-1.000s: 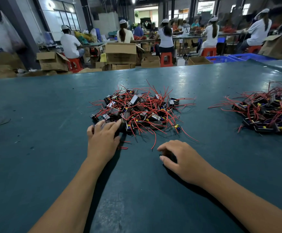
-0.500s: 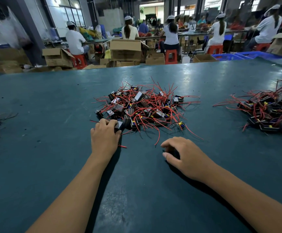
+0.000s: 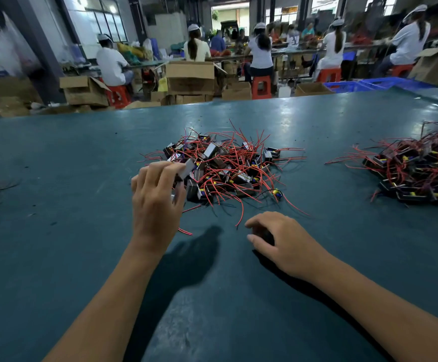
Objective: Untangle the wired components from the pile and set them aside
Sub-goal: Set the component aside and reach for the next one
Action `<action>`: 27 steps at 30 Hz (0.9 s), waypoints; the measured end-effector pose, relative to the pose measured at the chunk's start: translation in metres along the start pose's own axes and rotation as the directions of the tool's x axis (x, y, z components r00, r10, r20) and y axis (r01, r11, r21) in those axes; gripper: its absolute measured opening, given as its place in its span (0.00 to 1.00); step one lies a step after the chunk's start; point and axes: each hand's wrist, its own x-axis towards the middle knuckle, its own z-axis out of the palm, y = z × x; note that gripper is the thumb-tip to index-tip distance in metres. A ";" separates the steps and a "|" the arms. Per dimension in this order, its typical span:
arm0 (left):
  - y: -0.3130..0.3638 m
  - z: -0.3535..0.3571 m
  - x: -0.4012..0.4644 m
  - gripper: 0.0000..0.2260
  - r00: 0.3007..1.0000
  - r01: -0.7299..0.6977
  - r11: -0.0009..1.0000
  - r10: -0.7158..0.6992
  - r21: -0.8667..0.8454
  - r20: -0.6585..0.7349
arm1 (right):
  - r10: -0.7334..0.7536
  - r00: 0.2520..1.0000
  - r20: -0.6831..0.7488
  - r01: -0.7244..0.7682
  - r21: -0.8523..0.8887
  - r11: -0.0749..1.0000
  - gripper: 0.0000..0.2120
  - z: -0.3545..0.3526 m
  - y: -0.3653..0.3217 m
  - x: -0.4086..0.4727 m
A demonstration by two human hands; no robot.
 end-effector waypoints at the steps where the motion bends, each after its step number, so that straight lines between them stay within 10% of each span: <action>1: 0.004 -0.002 0.000 0.15 0.999 -0.043 0.998 0.043 -0.045 -0.003 | 0.008 0.999 -0.036 -0.006 0.063 0.998 0.10 -0.001 -0.001 0.000; 5: 0.030 -0.004 -0.007 0.15 0.986 -0.144 0.956 0.162 -0.256 0.050 | 0.178 0.981 -0.079 -0.123 0.461 0.879 0.09 -0.007 -0.008 0.002; 8: 0.047 0.000 -0.012 0.13 0.962 -0.206 0.914 0.255 -0.350 0.099 | 0.249 0.967 0.056 -0.199 0.776 0.598 0.15 -0.007 -0.015 0.004; 13: 0.067 0.002 -0.016 0.13 0.925 -0.247 0.850 0.350 -0.465 0.148 | 0.252 0.963 0.096 -0.174 0.934 0.311 0.06 -0.008 -0.020 0.006; 18: 0.062 -0.002 -0.017 0.07 0.957 0.061 0.835 0.106 -0.547 0.269 | 0.325 0.945 0.031 -0.156 0.918 0.364 0.06 -0.012 -0.016 0.007; 23: 0.068 -0.004 -0.018 0.11 0.635 0.697 0.511 -0.112 -0.504 0.764 | 0.291 0.957 0.013 -0.150 0.879 0.453 0.04 -0.010 -0.018 0.004; 27: 0.082 0.001 -0.023 0.05 0.593 0.797 0.259 -0.173 -0.545 0.786 | 0.247 0.969 0.005 -0.141 0.833 0.536 0.03 -0.009 -0.021 0.001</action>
